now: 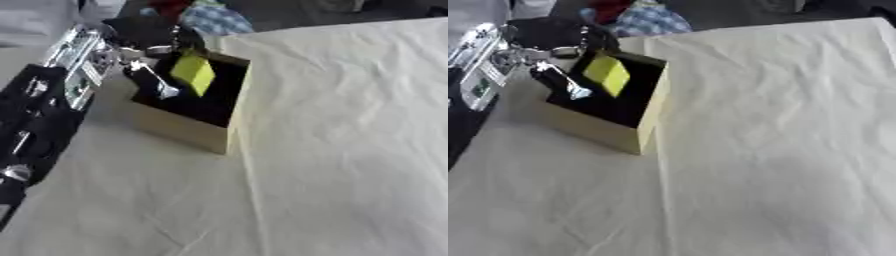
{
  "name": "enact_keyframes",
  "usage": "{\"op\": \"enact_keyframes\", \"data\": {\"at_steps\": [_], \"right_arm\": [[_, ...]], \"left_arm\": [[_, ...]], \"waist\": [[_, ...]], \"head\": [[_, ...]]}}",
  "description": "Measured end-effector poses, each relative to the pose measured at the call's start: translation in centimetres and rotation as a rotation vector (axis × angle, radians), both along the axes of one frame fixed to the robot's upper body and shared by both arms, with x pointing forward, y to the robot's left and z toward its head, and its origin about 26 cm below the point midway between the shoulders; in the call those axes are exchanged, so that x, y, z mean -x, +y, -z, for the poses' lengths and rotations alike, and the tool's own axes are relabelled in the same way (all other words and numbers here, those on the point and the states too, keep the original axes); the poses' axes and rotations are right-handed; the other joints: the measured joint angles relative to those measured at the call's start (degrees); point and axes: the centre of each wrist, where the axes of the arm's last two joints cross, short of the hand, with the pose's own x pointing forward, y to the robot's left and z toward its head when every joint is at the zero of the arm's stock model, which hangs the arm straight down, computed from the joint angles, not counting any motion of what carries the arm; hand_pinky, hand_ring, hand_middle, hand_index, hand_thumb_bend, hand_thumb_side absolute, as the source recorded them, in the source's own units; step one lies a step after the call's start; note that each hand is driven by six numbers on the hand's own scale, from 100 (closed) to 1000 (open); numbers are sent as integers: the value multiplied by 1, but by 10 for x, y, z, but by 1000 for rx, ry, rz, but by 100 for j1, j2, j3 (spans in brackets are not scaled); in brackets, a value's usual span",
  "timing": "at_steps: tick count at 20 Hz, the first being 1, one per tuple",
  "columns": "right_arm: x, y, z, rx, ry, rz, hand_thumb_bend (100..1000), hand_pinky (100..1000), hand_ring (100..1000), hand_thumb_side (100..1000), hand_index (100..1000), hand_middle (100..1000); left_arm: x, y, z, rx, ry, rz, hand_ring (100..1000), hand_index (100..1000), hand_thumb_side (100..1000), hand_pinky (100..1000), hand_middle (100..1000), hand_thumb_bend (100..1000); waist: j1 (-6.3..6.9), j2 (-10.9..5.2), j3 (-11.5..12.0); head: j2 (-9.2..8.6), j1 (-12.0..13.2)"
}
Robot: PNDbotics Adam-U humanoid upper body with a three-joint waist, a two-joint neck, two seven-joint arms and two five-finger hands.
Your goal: Pick up objects on the table and place them in the box.
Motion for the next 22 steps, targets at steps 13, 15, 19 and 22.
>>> {"op": "enact_keyframes", "data": {"at_steps": [13,15,19,22], "right_arm": [[1,-1,1,-1,5,1,100,595,661,901,692,503],[1,-1,2,-1,9,3,100,596,661,899,692,503],[2,-3,3,-2,12,8,100,598,663,897,693,505],[3,-4,4,1,16,13,100,599,663,897,694,506]], "left_arm": [[3,-4,-5,169,21,67,878,891,239,760,819,100],[6,-6,-9,206,25,85,859,877,244,737,805,100],[19,-11,-25,288,26,157,823,861,252,687,782,100],[37,-5,-39,367,34,225,812,862,270,672,782,100]], "waist": [[-30,-73,41],[-36,-103,55],[-40,-195,89],[-41,-267,138]], "head": [[96,-74],[99,-83],[137,-115],[183,-169]]}}
